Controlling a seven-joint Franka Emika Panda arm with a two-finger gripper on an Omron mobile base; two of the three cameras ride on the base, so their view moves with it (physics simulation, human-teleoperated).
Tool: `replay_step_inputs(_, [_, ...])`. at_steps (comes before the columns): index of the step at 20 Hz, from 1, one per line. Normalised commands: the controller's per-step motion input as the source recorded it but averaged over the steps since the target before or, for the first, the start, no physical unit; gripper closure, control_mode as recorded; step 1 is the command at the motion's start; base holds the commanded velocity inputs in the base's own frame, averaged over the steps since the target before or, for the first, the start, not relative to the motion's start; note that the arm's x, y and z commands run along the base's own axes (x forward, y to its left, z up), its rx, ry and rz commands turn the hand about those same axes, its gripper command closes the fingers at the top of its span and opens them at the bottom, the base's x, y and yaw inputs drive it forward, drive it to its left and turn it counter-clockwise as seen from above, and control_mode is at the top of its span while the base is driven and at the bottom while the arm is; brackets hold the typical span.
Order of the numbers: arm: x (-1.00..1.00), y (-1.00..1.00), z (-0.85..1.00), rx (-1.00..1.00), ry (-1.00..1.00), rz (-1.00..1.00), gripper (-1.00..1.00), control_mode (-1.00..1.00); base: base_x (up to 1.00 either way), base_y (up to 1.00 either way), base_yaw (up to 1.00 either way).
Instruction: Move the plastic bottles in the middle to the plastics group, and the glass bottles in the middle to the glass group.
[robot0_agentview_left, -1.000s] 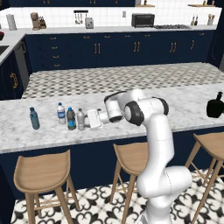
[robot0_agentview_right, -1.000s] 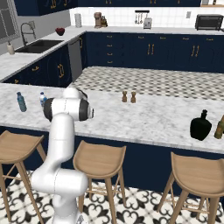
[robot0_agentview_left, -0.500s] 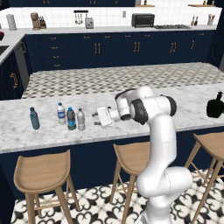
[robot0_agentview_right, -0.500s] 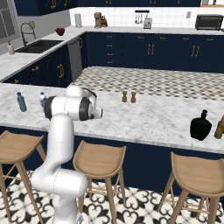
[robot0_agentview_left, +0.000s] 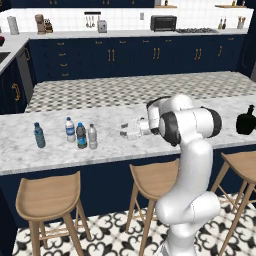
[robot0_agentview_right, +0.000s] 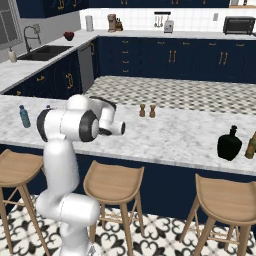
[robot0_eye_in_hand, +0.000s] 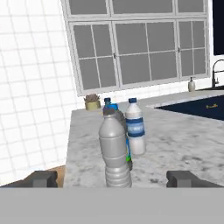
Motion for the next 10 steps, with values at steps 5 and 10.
replay_step_inputs(5, [-0.32,-0.48,0.61,-0.24,0.23,-0.33,-1.00,-1.00,0.00,0.00,0.00])
replay_step_inputs(10, [-0.32,-0.52,0.57,-0.31,0.25,-0.33,-1.00,-1.00,0.00,0.00,0.00])
